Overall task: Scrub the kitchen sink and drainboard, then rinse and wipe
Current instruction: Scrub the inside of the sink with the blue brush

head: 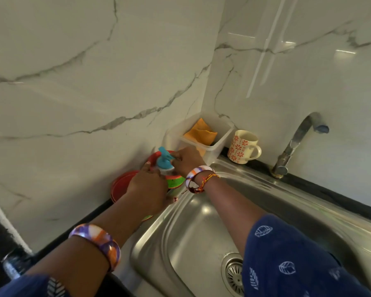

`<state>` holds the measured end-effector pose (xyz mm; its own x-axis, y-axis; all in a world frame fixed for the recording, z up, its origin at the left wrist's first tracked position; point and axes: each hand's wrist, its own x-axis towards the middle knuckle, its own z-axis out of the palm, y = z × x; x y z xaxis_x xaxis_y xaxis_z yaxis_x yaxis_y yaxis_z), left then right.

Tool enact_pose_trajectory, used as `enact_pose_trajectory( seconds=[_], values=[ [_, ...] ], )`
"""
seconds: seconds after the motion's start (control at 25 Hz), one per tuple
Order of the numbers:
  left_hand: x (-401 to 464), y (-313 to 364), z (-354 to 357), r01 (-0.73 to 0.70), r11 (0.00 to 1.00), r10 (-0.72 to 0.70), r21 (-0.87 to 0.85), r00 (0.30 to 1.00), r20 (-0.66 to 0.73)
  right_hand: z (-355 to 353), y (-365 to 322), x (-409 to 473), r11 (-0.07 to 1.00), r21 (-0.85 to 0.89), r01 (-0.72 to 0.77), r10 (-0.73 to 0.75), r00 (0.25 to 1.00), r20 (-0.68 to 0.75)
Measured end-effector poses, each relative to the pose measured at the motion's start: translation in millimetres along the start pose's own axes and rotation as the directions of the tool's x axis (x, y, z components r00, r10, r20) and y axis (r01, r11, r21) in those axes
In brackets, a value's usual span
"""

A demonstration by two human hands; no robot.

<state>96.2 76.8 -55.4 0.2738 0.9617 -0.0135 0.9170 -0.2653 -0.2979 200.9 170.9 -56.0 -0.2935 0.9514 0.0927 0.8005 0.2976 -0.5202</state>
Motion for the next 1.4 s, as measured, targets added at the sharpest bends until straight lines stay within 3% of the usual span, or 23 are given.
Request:
enact_pose_trajectory(
  seconds=[0.12, 0.24, 0.32, 0.44, 0.48, 0.56, 0.6, 0.72, 0.84, 0.92, 1.0, 1.08, 1.16, 1.28, 1.32, 1.4],
  values=[
    [0, 5, 4, 0.087, 0.996, -0.087, -0.027, 0.996, 0.019, -27, 12, -32, 0.981, 0.185, 0.056, -0.039, 0.994, -0.098],
    [-3, 25, 2, 0.135, 0.98, -0.153, -0.144, 0.981, -0.122, -70, 43, -73, 0.933, 0.342, 0.113, -0.038, 0.975, -0.219],
    [1, 44, 1, -0.001, 0.966, -0.048, -0.258, 0.982, -0.184, -99, 80, -109, 0.966, 0.235, 0.11, -0.06, 0.976, -0.21],
    [18, 70, 9, -0.097, 0.941, 0.078, -0.323, 0.994, -0.072, -136, 146, -175, 0.977, -0.21, 0.042, -0.063, 0.994, -0.091],
    [25, 75, 14, -0.069, 0.946, 0.056, -0.316, 0.997, -0.049, -142, 166, -194, 0.908, -0.418, 0.026, -0.026, 1.0, 0.005],
    [35, 78, 26, 0.043, 0.948, -0.061, -0.314, 0.997, -0.047, -141, 200, -225, 0.651, -0.759, 0.017, 0.186, 0.966, 0.18],
    [37, 77, 29, 0.086, 0.953, -0.103, -0.289, 0.994, -0.044, -138, 213, -233, 0.555, -0.831, 0.023, 0.272, 0.94, 0.208],
    [42, 76, 39, 0.061, 0.988, -0.073, -0.142, 0.994, -0.077, -126, 228, -222, 0.511, -0.86, -0.018, 0.316, 0.934, 0.169],
    [46, 80, 48, 0.066, 0.995, -0.071, -0.069, 0.995, -0.071, -77, 236, -155, 0.394, -0.886, 0.244, 0.156, 0.933, 0.325],
    [49, 87, 52, 0.056, 0.997, -0.054, 0.058, 0.998, -0.042, -35, 214, -107, 0.401, -0.846, 0.351, -0.003, 0.924, 0.382],
    [53, 92, 48, 0.04, 0.986, -0.038, 0.163, 0.999, -0.017, -16, 203, -87, 0.451, -0.822, 0.348, -0.101, 0.935, 0.341],
    [57, 94, 42, 0.008, 0.977, -0.006, 0.211, 1.0, -0.01, -26, 216, -111, 0.46, -0.84, 0.287, -0.04, 0.952, 0.303],
    [59, 97, 36, -0.018, 0.971, 0.015, 0.24, 1.0, 0.015, -56, 236, -163, 0.451, -0.878, 0.163, 0.132, 0.96, 0.246],
    [68, 98, 37, 0.034, 0.989, -0.036, 0.144, 0.999, 0.014, -93, 248, -223, 0.414, -0.906, -0.087, 0.411, 0.906, 0.101],
    [72, 97, 41, 0.057, 0.993, -0.058, 0.099, 0.998, 0.01, -94, 251, -226, 0.418, -0.9, -0.125, 0.444, 0.892, 0.082],
    [71, 97, 44, 0.077, 0.996, -0.076, 0.047, 0.997, -0.013, -80, 255, -208, 0.432, -0.901, 0.045, 0.285, 0.941, 0.183]
  ],
)
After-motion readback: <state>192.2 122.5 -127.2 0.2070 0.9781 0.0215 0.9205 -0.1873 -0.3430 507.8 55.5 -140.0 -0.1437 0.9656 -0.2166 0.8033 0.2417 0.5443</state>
